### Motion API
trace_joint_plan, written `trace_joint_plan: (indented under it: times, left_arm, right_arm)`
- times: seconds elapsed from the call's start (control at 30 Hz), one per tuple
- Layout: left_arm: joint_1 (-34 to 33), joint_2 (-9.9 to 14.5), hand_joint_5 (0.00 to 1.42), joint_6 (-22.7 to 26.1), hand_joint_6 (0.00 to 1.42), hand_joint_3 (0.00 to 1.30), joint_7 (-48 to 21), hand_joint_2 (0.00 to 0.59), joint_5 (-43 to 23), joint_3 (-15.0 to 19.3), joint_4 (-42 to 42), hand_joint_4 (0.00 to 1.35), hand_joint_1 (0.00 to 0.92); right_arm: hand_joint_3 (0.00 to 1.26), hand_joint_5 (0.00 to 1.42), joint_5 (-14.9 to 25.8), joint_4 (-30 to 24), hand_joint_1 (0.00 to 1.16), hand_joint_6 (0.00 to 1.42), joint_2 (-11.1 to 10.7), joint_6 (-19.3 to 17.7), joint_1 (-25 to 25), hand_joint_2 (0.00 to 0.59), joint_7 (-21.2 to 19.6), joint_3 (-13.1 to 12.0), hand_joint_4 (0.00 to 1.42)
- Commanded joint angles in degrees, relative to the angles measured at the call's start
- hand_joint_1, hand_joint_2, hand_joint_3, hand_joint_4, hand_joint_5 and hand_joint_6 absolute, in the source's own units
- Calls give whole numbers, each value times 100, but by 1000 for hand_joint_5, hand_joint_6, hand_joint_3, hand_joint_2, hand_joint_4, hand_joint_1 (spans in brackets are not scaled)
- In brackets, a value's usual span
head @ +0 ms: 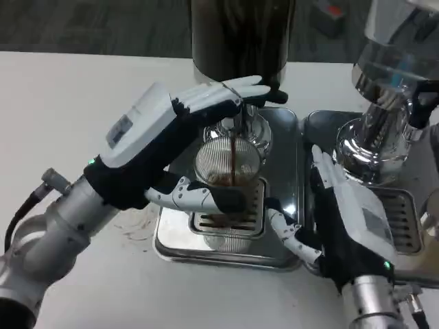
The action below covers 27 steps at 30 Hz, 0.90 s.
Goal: Grasp the cup under the faucet to collect the drink, then remove the cup.
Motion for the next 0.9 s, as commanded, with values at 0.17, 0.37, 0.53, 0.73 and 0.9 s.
trace_joint_plan:
  times: [0.17,0.37,0.53,0.73,0.9]
  left_arm:
    - [102,94,376,-51,312,281,-9,99,156,-114,-18,191,0]
    - [86,104,377,-36,312,287,-1,100,128,-115,-10,191,0]
    - [88,112,377,-30,312,290,-4,104,106,-109,-19,191,0]
    - [91,113,384,-5,312,297,1,107,87,-97,-22,191,0]
    - [111,109,387,19,322,302,4,112,76,-87,-55,202,0]
  right_arm:
    - [0,0,976,342,608,49,-101,-758,-260,283,316,-271,0]
    - [0,0,1657,695,693,34,-79,-1099,-428,254,571,-431,0]
    - [0,0,1950,1005,699,27,-49,-1292,-627,253,706,-443,0]
    - [0,0,2064,1261,703,21,-1,-1427,-791,249,775,-409,0]
    - [0,0,2116,1380,705,13,26,-1490,-866,247,792,-400,0]
